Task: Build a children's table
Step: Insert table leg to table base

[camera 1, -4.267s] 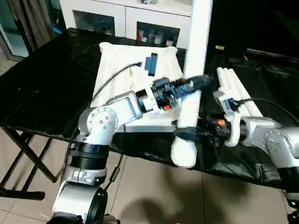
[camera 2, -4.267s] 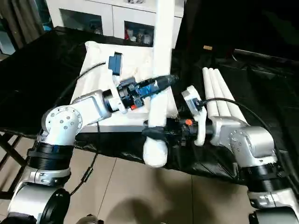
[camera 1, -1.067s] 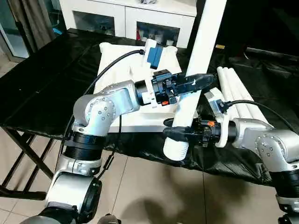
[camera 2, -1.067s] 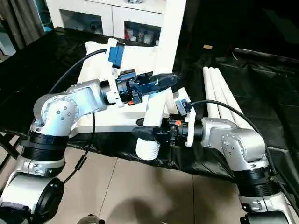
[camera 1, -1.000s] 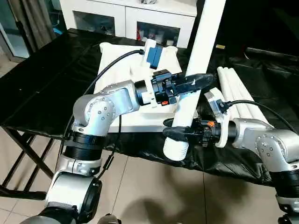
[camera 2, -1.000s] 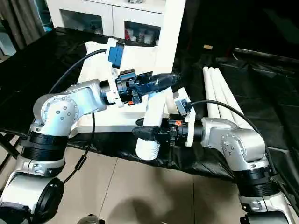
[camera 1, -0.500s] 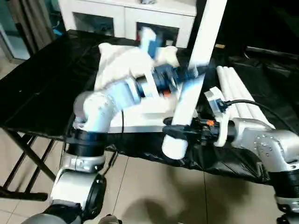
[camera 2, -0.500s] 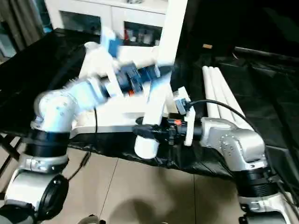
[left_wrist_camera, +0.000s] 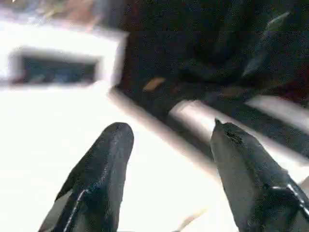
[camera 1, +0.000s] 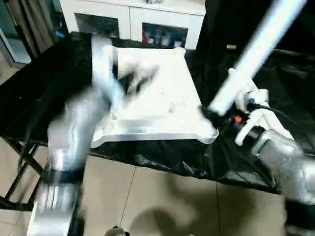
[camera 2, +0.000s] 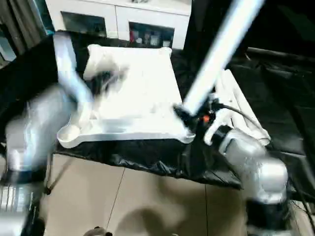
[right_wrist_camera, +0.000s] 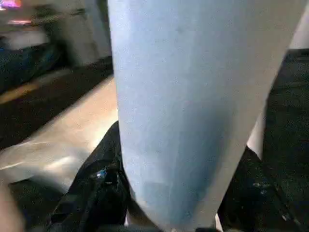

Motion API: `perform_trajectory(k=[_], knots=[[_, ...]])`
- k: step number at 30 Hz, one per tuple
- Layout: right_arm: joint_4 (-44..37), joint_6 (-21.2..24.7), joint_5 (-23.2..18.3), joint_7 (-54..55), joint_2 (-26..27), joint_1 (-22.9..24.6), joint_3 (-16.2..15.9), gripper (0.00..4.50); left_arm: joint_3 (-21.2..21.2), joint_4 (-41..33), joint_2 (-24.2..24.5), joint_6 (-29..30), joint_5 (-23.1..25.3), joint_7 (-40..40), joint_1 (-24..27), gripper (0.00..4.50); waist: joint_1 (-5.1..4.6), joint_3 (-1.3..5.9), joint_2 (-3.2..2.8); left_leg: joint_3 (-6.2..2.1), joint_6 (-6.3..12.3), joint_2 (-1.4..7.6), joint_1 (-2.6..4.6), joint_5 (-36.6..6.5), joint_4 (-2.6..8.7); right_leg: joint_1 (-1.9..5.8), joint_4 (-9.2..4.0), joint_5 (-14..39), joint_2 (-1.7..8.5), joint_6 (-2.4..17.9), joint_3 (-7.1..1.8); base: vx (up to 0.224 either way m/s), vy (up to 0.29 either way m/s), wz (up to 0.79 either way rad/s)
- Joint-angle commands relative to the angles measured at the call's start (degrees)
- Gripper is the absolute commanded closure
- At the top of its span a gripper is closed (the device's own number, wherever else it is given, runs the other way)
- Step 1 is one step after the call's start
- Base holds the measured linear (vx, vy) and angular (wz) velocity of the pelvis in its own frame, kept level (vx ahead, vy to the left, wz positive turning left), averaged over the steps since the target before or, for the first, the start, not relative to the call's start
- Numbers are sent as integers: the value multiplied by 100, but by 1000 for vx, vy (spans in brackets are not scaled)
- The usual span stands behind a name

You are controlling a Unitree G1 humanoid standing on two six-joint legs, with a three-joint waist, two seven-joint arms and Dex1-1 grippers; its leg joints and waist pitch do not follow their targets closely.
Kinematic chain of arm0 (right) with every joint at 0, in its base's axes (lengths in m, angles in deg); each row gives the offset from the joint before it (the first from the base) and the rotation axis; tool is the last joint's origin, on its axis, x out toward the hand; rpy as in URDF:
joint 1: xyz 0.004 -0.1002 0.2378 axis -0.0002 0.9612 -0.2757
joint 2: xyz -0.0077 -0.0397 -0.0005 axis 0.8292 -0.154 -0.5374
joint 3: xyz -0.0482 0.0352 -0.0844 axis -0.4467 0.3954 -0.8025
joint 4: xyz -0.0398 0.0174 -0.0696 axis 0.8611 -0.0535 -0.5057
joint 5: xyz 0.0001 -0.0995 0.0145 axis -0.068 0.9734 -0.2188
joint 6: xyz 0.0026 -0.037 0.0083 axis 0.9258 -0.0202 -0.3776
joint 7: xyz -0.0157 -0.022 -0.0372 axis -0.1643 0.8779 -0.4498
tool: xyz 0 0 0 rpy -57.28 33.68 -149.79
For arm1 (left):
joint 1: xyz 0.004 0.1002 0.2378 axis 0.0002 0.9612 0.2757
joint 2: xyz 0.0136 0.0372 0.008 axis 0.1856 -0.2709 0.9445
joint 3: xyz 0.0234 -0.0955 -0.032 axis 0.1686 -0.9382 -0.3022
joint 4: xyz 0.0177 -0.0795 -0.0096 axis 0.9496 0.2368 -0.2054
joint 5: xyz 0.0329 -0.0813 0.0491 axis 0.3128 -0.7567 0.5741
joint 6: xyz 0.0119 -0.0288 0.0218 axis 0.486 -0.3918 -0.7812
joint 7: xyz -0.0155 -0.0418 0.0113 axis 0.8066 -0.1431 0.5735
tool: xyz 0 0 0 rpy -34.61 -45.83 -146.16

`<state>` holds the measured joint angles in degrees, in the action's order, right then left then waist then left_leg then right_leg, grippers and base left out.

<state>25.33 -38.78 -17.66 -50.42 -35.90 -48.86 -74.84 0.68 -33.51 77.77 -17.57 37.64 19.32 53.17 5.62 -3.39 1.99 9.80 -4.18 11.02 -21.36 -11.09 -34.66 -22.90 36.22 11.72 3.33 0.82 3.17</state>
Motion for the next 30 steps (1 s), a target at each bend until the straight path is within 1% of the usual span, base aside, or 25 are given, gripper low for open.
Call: perform_trajectory(k=[1, 2, 3, 5, 6, 9, 10, 11, 12, 13, 14, 15, 16, 17, 18, 19, 20, 21, 22, 23, 24, 25, 27, 29, 30], knots=[[-199, -365, 388, 581, 168, 154, 115, 261, -20, -156, 83, -475, 586, 528, 202, 151, -24, 425, -75, -61, -197, 185, 73, -454, 398, 331, -403, 207, 393, 814, -273, 0, 0, 0], [-226, -457, 477, 729, 250, 230, 93, 261, -24, -152, 86, -631, 733, 660, 334, 151, -45, 397, -84, -57, -187, 192, 67, -572, 417, 309, -445, 362, 391, 760, -276, 0, 0, 0], [-235, -492, 581, 889, 320, 326, 21, 261, -98, -127, 36, -758, 778, 784, 468, 151, -48, 394, -55, -65, -188, 190, 75, -675, 432, 316, -454, 574, 399, 723, -278, 0, 0, 0], [-233, -486, 659, 952, 343, 401, -82, 261, -190, -83, -26, -875, 767, 853, 559, 151, -55, 373, -46, -60, -195, 190, 78, -783, 444, 301, -475, 768, 397, 701, -285, 0, 0, 0], [-281, -571, 826, 909, 314, 517, -326, 261, -289, -84, -145, -1125, 787, 906, 686, 151, -55, 373, -46, -63, -201, 191, 79, -818, 448, 298, -479, 824, 399, 693, -284, 0, 0, 0], [-324, -675, 819, 895, 459, 626, -402, 261, -86, -286, -194, -1163, 823, 858, 907, 151, -77, 358, -51, -68, -156, 201, 63, -936, 458, 278, -490, 912, 409, 610, -298, 0, 0, 0], [-328, -702, 817, 936, 501, 643, -381, 261, -36, -336, -220, -1195, 817, 831, 964, 151, -92, 374, -112, 109, -361, 224, 267, -1074, 329, 80, -627, 1174, 259, 459, -436, -1, 5, -19], [-328, -702, 817, 936, 501, 643, -381, 261, -36, -336, -220, -1195, 817, 831, 964, 151, -83, 352, -49, 135, -559, 179, 338, -1452, 323, 69, -590, 1535, 170, 428, -426, -1, 5, -19], [-308, -730, 867, 956, 491, 680, -415, 261, 24, -430, -272, -1253, 853, 877, 1062, 151, -97, 308, -99, 247, -777, 193, 612, -2254, 318, -85, -707, 2358, -68, 286, -485, -16, 5, -37], [-295, -773, 907, 967, 493, 700, -441, 261, 44, -455, -293, -1302, 877, 905, 1102, 151, -129, 259, -75, 243, -763, 188, 770, -2689, 297, -173, -716, 2671, -164, 298, -421, -13, 6, -45], [-279, -841, 939, 988, 517, 729, -456, 261, 74, -482, -319, -1376, 927, 962, 1157, 151, -156, 177, -39, 178, -578, 188, 816, -3102, 377, -125, -714, 2839, -167, 353, -350, -13, 6, -45], [-282, -847, 927, 1005, 532, 746, -445, 261, 93, -486, -331, -1412, 969, 993, 1184, 151, -155, 161, 21, 44, -287, 108, 499, -3189, 499, 230, -697, 3177, 39, 301, -282, 48, 29, -54], [-282, -849, 928, 1005, 531, 746, -446, 261, 95, -487, -331, -1415, 971, 994, 1186, 151, -143, 216, -40, 35, -184, 98, 405, -2974, 565, 401, -747, 3338, 141, 237, -367, 66, 34, -37], [-265, -900, 985, 1004, 509, 765, -501, 261, 122, -499, -350, -1488, 1066, 1024, 1253, 151, -161, 234, -91, 2, -36, 94, 449, -2744, 560, 421, -835, 3643, 256, 189, -352, 66, 34, -37], [-255, -918, 1018, 997, 496, 771, -536, 261, 126, -503, -358, -1509, 1112, 1040, 1279, 151, -180, 280, -71, -17, 38, 74, 333, -2251, 578, 599, -839, 3491, 283, 208, -361, 48, 14, -20], [-225, -936, 1096, 996, 471, 775, -580, 261, 146, -513, -358, -1524, 1141, 1042, 1308, 151, -206, 297, -31, -14, 74, 58, 301, -2021, 570, 632, -841, 3340, 274, 248, -376, 64, 5, -12], [-205, -924, 1107, 942, 449, 780, -618, 261, 159, -520, -359, -1528, 1150, 1039, 1327, 151, -231, 346, -32, -17, 164, 25, 293, -1611, 543, 684, -783, 2858, 251, 434, -402, 64, 5, -12], [-205, -924, 1107, 942, 449, 780, -618, 261, 159, -520, -359, -1528, 1150, 1039, 1327, 151, -248, 353, -30, -9, 215, 20, 323, -1497, 531, 674, -756, 2598, 226, 570, -415, 81, -3, 2], [-192, -948, 1129, 895, 427, 789, -659, 261, 170, -534, -360, -1543, 1161, 1048, 1345, 151, -284, 373, -30, 5, 314, 18, 378, -1315, 514, 678, -694, 2022, 188, 935, -424, 94, 0, 10], [-140, -1029, 1209, 902, 419, 791, -715, 261, 160, -569, -372, -1559, 1169, 1084, 1379, 151, -295, 392, 0, 28, 418, 9, 410, -1158, 499, 699, -646, 1454, 162, 1280, -429, 94, 0, 10], [-119, -1073, 1241, 909, 415, 791, -732, 261, 153, -586, -379, -1569, 1177, 1104, 1393, 151, -280, 398, -26, 37, 519, -7, 402, -971, 487, 742, -593, 941, 156, 1555, -445, 106, 6, 11], [-111, -1083, 1215, 867, 410, 792, -749, 261, 137, -605, -392, -1568, 1153, 1120, 1410, 151, -270, 397, -45, 42, 555, -11, 405, -901, 482, 752, -572, 744, 153, 1664, -447, 117, 3, 8], [-115, -1116, 1206, 840, 408, 796, -763, 261, 126, -615, -402, -1563, 1138, 1133, 1420, 151, -210, 428, -17, 42, 685, -100, 339, -505, 421, 909, -487, -47, 92, 1838, -491, 116, 8, 7], [-121, -1196, 1204, 771, 413, 808, -790, 261, 126, -633, -408, -1574, 1153, 1147, 1440, 151, -177, 451, -22, 31, 767, -120, 340, -312, 408, 945, -428, -452, 62, 1852, -489, 105, 19, 5], [-129, -1188, 1244, 761, 404, 823, -812, 261, 138, -643, -409, -1587, 1165, 1143, 1453, 151, -152, 479, -26, 6, 901, -139, 367, 17, 392, 957, -338, -1014, 6, 1791, -458, 103, 21, 5]])
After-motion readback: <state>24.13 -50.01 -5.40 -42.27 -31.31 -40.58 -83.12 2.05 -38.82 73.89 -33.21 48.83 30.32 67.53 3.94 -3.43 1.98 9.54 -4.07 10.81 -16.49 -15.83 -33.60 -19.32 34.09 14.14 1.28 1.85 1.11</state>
